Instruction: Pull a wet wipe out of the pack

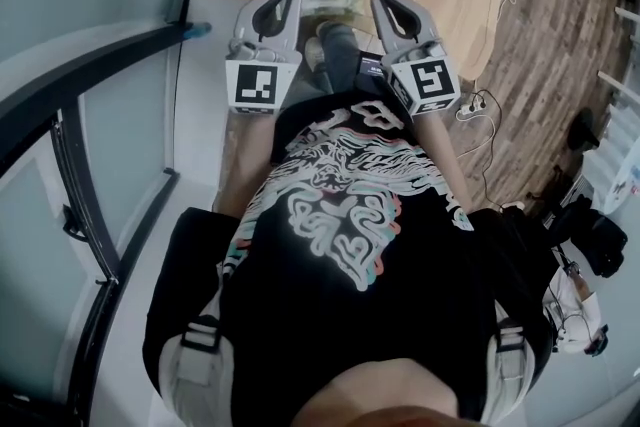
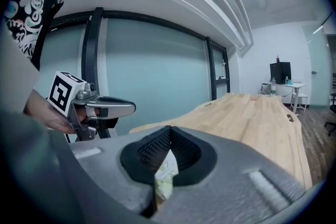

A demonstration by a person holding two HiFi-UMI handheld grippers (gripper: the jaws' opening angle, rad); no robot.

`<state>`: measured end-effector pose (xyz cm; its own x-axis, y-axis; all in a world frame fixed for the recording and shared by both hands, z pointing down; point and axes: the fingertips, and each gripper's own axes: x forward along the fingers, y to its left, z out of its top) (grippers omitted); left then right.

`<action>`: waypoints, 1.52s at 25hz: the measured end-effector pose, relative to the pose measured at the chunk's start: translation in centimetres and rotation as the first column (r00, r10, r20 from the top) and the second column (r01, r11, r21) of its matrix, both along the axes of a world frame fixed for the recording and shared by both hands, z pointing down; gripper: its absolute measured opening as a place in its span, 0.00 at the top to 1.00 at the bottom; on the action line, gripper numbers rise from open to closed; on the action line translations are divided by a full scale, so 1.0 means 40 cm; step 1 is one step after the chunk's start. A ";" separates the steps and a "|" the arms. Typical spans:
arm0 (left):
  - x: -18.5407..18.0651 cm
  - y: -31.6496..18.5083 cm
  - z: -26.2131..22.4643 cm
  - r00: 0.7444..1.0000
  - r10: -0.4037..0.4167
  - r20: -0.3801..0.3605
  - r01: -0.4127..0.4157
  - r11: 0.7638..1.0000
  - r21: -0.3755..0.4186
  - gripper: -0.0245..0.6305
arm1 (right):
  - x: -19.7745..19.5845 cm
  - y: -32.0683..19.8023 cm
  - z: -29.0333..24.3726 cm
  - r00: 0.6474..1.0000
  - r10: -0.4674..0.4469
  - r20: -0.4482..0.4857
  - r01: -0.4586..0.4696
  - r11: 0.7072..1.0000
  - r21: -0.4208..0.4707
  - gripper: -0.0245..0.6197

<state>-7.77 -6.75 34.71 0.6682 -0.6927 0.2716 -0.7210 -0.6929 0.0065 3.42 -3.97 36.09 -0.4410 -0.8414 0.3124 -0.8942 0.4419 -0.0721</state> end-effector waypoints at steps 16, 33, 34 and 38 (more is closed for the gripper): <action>0.041 -0.007 0.092 0.999 0.051 0.013 -0.050 0.998 -0.047 0.98 | -0.006 -0.041 0.086 0.997 -0.063 0.042 0.066 0.995 -0.070 0.96; 0.038 -0.014 0.170 0.998 0.058 0.033 -0.055 0.996 -0.075 0.98 | -0.039 -0.084 0.228 0.989 -0.125 0.076 0.138 0.970 -0.199 0.89; 0.037 -0.014 0.176 0.998 0.056 0.033 -0.053 0.995 -0.079 0.98 | -0.043 -0.086 0.234 0.988 -0.132 0.080 0.146 0.967 -0.207 0.88; 0.034 -0.017 0.204 0.998 0.050 0.039 -0.045 0.994 -0.103 0.98 | -0.064 -0.090 0.258 0.981 -0.178 0.083 0.193 0.951 -0.243 0.82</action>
